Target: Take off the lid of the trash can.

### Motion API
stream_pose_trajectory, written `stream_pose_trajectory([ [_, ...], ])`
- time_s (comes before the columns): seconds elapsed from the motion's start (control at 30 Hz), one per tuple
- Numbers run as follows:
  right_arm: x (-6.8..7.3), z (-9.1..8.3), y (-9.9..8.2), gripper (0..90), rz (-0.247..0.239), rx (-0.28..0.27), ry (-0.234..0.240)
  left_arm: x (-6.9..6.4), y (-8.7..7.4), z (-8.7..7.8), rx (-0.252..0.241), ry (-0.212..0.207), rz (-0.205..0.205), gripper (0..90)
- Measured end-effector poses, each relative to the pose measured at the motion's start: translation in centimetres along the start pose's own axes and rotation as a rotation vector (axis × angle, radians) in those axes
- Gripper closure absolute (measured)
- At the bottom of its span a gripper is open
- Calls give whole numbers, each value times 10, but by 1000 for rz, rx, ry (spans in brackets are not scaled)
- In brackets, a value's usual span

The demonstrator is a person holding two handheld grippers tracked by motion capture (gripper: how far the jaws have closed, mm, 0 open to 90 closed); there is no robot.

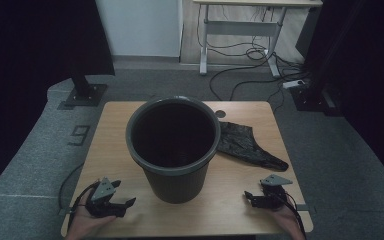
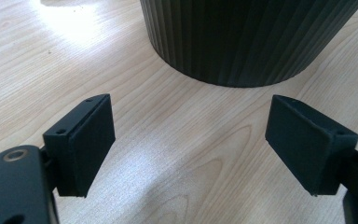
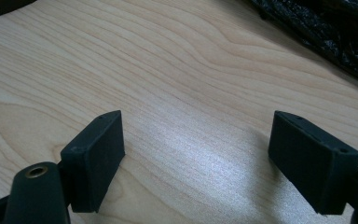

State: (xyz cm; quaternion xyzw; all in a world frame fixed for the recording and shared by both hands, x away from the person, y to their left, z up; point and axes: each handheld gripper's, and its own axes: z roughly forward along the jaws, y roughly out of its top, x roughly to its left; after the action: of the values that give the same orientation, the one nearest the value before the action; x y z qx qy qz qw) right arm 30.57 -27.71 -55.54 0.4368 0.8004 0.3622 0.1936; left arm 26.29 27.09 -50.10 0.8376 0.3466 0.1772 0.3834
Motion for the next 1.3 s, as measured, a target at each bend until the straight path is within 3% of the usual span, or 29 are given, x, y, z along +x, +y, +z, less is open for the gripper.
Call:
stream_pose_trajectory([
  [0.37,0,0,0,178,0,0,0,5,14,-12,-64,-52,10,181],
  [0.87,0,0,0,178,0,0,0,58,50,-52,-184,-220,-17,221],
  [1.03,0,0,0,179,0,0,0,65,57,-60,-188,-229,-16,232],
  [1.3,0,0,0,179,1,0,-2,62,80,-73,-171,-230,34,246],
])
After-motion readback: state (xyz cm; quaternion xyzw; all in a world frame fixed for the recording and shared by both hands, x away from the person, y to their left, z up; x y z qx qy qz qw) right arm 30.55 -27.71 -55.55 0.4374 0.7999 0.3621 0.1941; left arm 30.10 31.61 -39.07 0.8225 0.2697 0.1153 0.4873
